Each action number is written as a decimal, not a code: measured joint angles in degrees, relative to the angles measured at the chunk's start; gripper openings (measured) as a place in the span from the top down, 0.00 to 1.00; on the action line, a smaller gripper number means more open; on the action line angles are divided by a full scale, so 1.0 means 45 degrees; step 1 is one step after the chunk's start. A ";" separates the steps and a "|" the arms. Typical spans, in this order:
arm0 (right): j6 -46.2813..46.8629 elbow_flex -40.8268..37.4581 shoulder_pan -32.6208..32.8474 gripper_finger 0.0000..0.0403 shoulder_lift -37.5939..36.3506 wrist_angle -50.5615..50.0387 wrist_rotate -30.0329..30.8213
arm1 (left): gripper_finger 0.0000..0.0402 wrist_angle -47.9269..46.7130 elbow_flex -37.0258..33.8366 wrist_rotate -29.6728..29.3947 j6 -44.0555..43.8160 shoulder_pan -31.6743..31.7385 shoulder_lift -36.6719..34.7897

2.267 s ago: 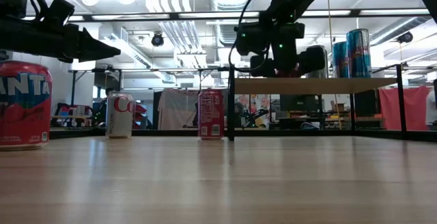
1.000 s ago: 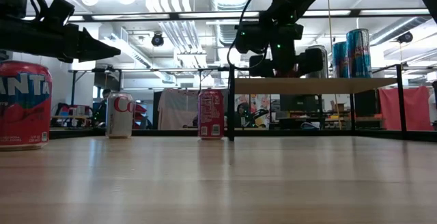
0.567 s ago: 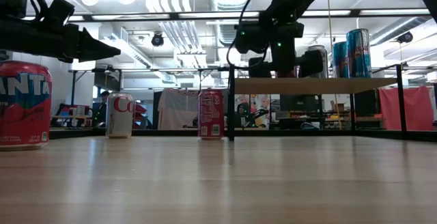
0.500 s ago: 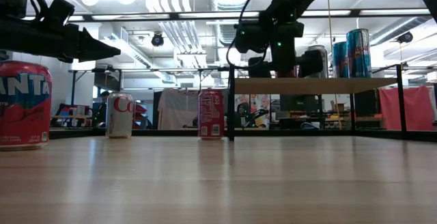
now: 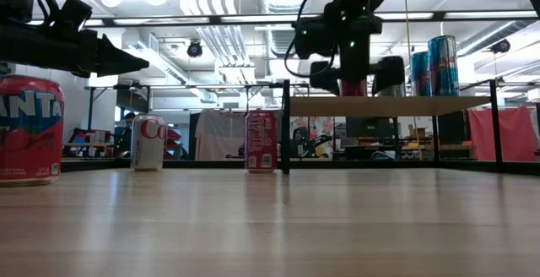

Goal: Place canned beverage on shelf
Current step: Put the bottom red soda can on the shelf

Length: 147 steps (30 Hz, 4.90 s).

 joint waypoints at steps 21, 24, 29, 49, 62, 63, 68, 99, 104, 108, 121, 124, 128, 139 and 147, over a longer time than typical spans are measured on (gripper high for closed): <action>-0.1384 0.0000 0.0982 0.13 -0.5156 -0.2126 -0.8367 | 0.01 -0.0001 -0.0001 0.0003 0.0000 0.0003 0.0001; -0.1397 0.0005 0.0984 0.13 -0.5371 -0.2486 -0.8516 | 0.01 -0.0001 -0.0001 0.0003 0.0001 -0.0001 0.0001; -0.1862 0.0005 0.0979 0.13 -0.5702 -0.2705 -1.0149 | 0.01 0.0004 0.0000 0.0004 0.0000 -0.0001 0.0001; -0.2806 0.0039 0.0720 0.13 -0.6840 -0.1841 -1.1202 | 0.01 0.0001 0.0000 0.0002 0.0000 0.0004 0.0001; -0.4500 0.0053 -0.0058 0.13 -0.7764 0.0093 -0.9444 | 0.01 0.0004 0.0002 0.0004 0.0000 0.0004 0.0001; -0.4262 0.0053 -0.0257 0.13 -0.7671 -0.0054 -0.9742 | 0.01 -0.0001 -0.0001 0.0004 0.0000 0.0000 0.0001; -0.4532 0.0053 -0.1102 0.13 -0.7018 0.0070 -1.0952 | 0.01 0.0004 -0.0001 0.0002 0.0000 0.0004 0.0001; -0.6535 0.9602 -0.3779 0.13 -0.0795 -0.7621 -1.3272 | 0.01 0.0002 0.0002 -0.0001 0.0000 0.0004 0.0001; -0.7047 0.9602 -0.4266 0.13 -0.1010 -0.7610 -1.3272 | 0.01 0.0004 -0.0001 0.0002 0.0000 0.0004 0.0001; -0.7306 0.9602 -0.4608 0.13 -0.1020 -0.7470 -1.3272 | 0.01 0.0004 0.0002 0.0003 0.0000 0.0003 0.0001; -0.7294 0.9598 -0.4833 0.13 -0.0942 -0.6028 -1.3267 | 0.01 0.0003 0.0001 0.0001 0.0000 0.0003 0.0001; -0.7302 0.9598 -0.4837 0.13 -0.0932 -0.6036 -1.3278 | 0.01 0.0004 -0.0001 0.0004 0.0000 0.0000 0.0001; -0.7002 0.9593 -0.4885 0.13 -0.0922 -0.6081 -1.3050 | 0.01 0.0000 -0.0001 0.0003 0.0000 0.0004 0.0001; -0.6124 0.9258 -0.4890 0.13 -0.0694 -0.6261 -1.2053 | 0.01 0.0004 -0.0001 0.0000 0.0000 0.0003 0.0001; -0.6413 0.9262 -0.4954 0.13 0.0072 -0.5804 -1.2040 | 0.01 0.0001 0.0003 -0.0001 0.0000 0.0001 0.0001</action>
